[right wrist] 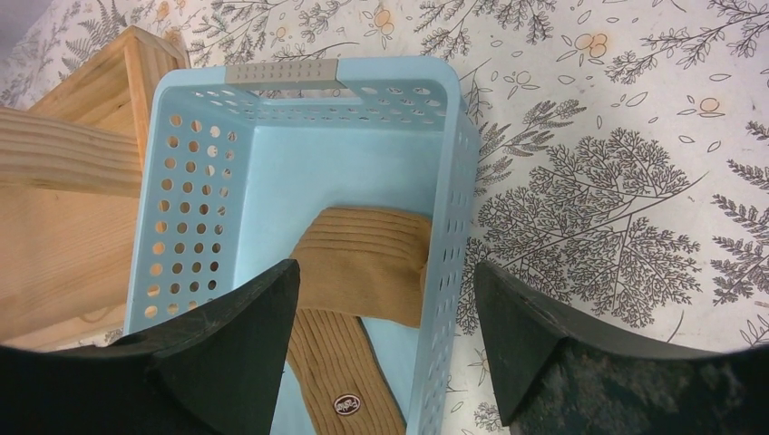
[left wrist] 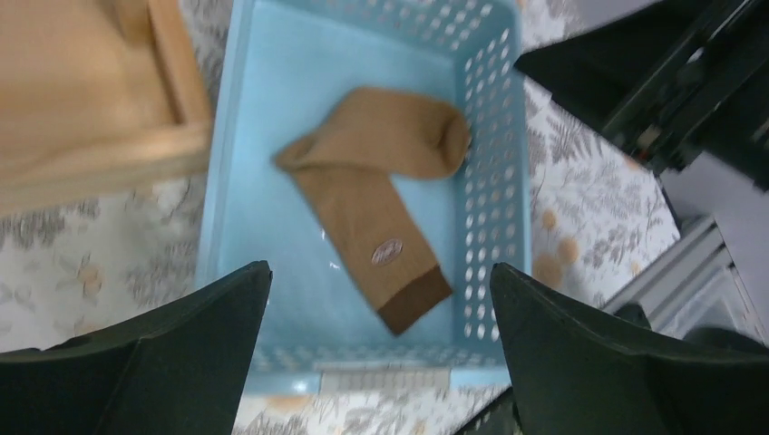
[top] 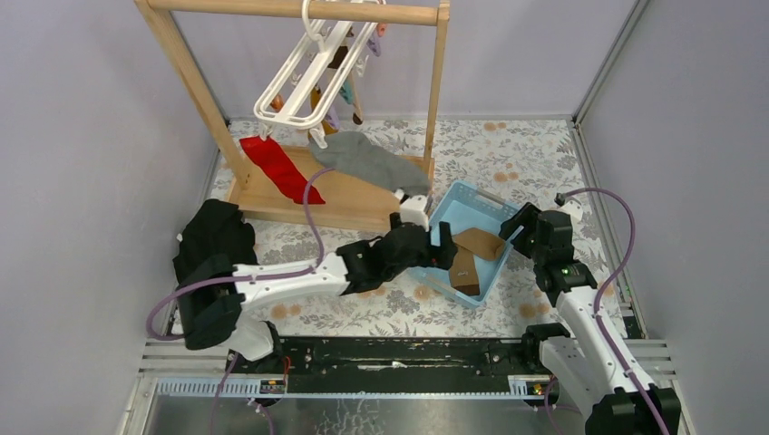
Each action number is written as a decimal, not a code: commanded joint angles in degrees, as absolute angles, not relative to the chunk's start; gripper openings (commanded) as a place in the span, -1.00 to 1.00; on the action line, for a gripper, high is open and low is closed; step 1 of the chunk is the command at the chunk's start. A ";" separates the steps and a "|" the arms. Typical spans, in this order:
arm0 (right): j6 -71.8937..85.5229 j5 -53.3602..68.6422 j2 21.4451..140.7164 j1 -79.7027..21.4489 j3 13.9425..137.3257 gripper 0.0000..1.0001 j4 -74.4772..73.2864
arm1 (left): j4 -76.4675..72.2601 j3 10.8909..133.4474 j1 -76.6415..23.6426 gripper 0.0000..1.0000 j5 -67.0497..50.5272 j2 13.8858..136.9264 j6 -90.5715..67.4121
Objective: Clip the socks to the hanger
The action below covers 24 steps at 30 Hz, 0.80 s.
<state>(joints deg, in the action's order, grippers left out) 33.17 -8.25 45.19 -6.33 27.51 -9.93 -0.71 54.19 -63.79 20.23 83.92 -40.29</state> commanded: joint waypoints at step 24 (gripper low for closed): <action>29.33 -7.72 44.00 -6.42 28.88 0.51 -9.05 | 5.23 74.44 -49.82 0.97 33.84 71.55 -14.21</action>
